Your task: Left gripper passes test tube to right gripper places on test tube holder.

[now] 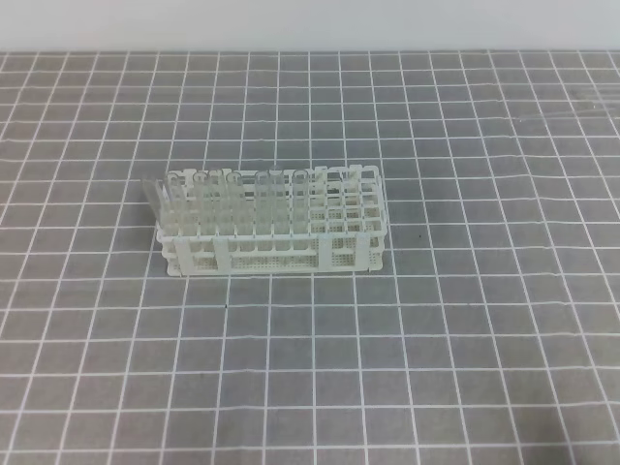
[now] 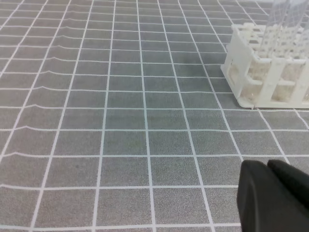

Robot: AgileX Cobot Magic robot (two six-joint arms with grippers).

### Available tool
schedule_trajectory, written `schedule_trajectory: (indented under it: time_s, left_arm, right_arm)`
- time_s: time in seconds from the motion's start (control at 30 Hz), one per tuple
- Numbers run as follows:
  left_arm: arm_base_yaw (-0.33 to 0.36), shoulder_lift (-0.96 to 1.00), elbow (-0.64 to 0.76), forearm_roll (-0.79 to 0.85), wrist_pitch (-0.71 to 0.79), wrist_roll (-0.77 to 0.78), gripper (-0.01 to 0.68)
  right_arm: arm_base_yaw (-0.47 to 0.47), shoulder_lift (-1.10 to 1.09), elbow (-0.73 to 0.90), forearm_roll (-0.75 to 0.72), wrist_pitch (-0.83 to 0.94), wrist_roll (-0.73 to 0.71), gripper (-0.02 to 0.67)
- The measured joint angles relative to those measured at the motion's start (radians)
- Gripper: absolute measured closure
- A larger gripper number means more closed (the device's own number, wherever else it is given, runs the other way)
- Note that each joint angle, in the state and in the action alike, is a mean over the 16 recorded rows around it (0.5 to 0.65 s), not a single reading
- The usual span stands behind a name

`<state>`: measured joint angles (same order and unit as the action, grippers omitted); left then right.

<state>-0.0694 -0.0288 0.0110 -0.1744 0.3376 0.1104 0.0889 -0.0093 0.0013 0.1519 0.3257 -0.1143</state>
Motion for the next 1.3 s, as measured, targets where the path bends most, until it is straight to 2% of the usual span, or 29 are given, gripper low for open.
schedule_trajectory:
  time_s: [1.3]
  left_arm:
    - [0.0,0.005,-0.002,0.0,0.001,0.0,0.675]
  right_arm:
    - [0.0,0.0,0.0,0.0,0.0,0.0,0.662]
